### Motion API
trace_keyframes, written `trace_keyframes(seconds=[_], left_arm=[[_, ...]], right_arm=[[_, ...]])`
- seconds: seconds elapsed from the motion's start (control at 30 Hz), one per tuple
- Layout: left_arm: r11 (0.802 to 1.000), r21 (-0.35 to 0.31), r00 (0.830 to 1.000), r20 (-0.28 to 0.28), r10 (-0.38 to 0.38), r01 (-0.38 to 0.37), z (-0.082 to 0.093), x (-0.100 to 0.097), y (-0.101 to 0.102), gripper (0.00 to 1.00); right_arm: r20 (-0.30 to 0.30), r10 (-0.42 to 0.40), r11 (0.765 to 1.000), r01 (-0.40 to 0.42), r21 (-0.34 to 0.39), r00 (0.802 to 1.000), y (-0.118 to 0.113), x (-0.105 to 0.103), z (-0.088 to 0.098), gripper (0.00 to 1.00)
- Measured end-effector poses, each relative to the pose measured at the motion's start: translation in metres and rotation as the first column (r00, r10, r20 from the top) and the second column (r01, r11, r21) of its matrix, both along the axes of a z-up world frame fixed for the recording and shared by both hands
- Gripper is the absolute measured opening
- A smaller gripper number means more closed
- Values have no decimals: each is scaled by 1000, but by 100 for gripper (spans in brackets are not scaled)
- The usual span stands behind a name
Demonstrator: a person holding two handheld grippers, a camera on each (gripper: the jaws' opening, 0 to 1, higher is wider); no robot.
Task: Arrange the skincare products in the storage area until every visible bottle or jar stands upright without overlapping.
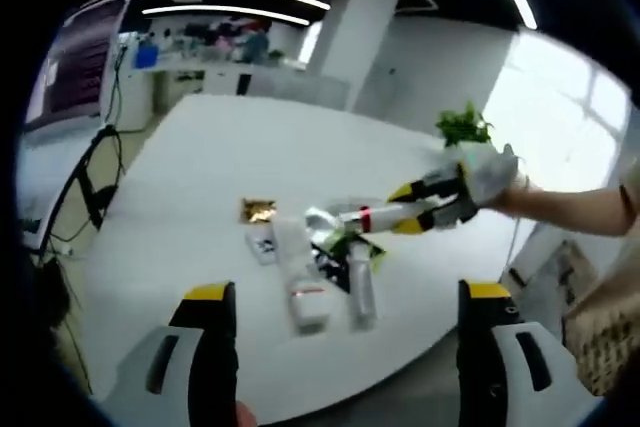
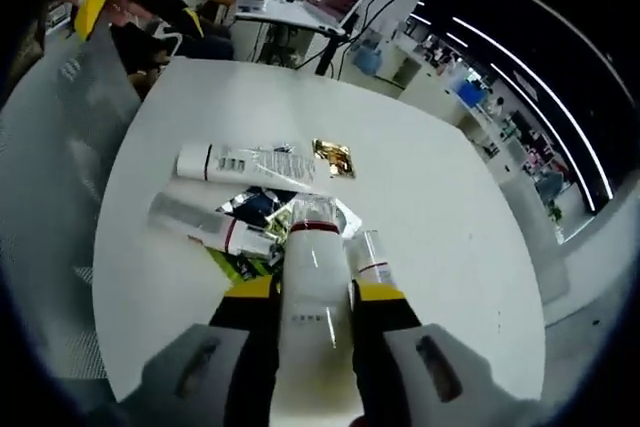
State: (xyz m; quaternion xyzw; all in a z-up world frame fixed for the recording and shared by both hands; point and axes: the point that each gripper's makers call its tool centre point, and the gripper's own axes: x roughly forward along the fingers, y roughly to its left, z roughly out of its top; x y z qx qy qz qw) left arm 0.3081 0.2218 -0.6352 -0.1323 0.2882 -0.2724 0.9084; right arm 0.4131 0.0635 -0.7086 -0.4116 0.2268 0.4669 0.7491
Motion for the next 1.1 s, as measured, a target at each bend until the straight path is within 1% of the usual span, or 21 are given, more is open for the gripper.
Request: trace_keyframes(seconds=[0.07, 0.13, 0.17, 0.2, 0.3, 0.37, 0.47, 0.53, 0.57, 0.63, 0.77, 0.8, 0.83, 0.87, 0.9, 0.97, 1.03, 1.07, 1.1], left_arm=[[997, -81, 1000, -7, -9, 8, 5, 4, -15, 88], [991, -129, 1000, -14, -21, 19, 6, 8, -27, 88], [986, -163, 999, -27, -32, 27, 5, 10, -36, 88], [983, -183, 999, -39, -38, 31, 5, 12, -42, 88], [981, -181, 997, -23, -74, 68, 7, 14, -59, 87], [979, -182, 996, -17, -90, 86, 9, 12, -65, 87], [977, -186, 994, -18, -110, 105, 9, 8, -70, 87], [977, -185, 993, -20, -115, 109, 8, 7, -70, 87], [977, -182, 993, -23, -118, 112, 7, 6, -71, 87], [977, -181, 992, -27, -120, 113, 5, 4, -71, 87], [976, -182, 992, -35, -123, 115, 2, -1, -73, 87], [976, -184, 992, -37, -124, 116, 1, -3, -74, 87], [976, -185, 991, -38, -125, 116, 1, -3, -74, 87], [975, -187, 991, -41, -128, 119, -1, -4, -74, 87], [974, -187, 990, -43, -134, 124, 0, -7, -75, 87], [974, -186, 990, -42, -137, 127, 0, -9, -76, 87], [974, -185, 990, -42, -138, 128, 0, -11, -76, 87], [975, -184, 990, -41, -138, 128, 0, -12, -76, 87], [975, -182, 990, -40, -138, 128, 0, -13, -76, 87]], right_arm=[[10, 0, 1000, 0, -3, 1000, -1, -5, 1, 26], [21, 3, 1000, -3, -5, 1000, -1, -10, 3, 26], [28, 9, 1000, -9, -10, 1000, -1, -11, 4, 26], [31, 13, 1000, -13, -16, 999, -1, -13, 4, 26], [13, 9, 1000, -9, -15, 1000, -2, -17, 3, 26], [-28, -2, 1000, 1, -18, 1000, -5, -22, -7, 26], [-46, -22, 999, 21, -29, 999, -11, -26, -16, 26], [-92, -72, 997, 74, 17, 993, -13, -29, -20, 26], [-97, -81, 996, 84, 24, 992, -15, -29, -21, 26], [-109, -85, 996, 87, 16, 990, -17, -30, -24, 26], [-161, -108, 994, 107, -10, 981, -23, -31, -37, 26], [-199, -128, 992, 129, -8, 972, -26, -33, -43, 26], [-217, -136, 990, 138, -6, 967, -26, -34, -45, 26], [-261, -165, 986, 167, -17, 951, -30, -34, -53, 26], [-260, -159, 987, 157, -28, 952, -31, -33, -55, 26], [-280, -156, 987, 139, -79, 947, -35, -36, -63, 26], [-297, -152, 986, 126, -106, 943, -35, -38, -66, 26], [-296, -151, 987, 129, -95, 943, -33, -36, -64, 26], [-302, -152, 987, 125, -105, 941, -32, -35, -65, 26]])
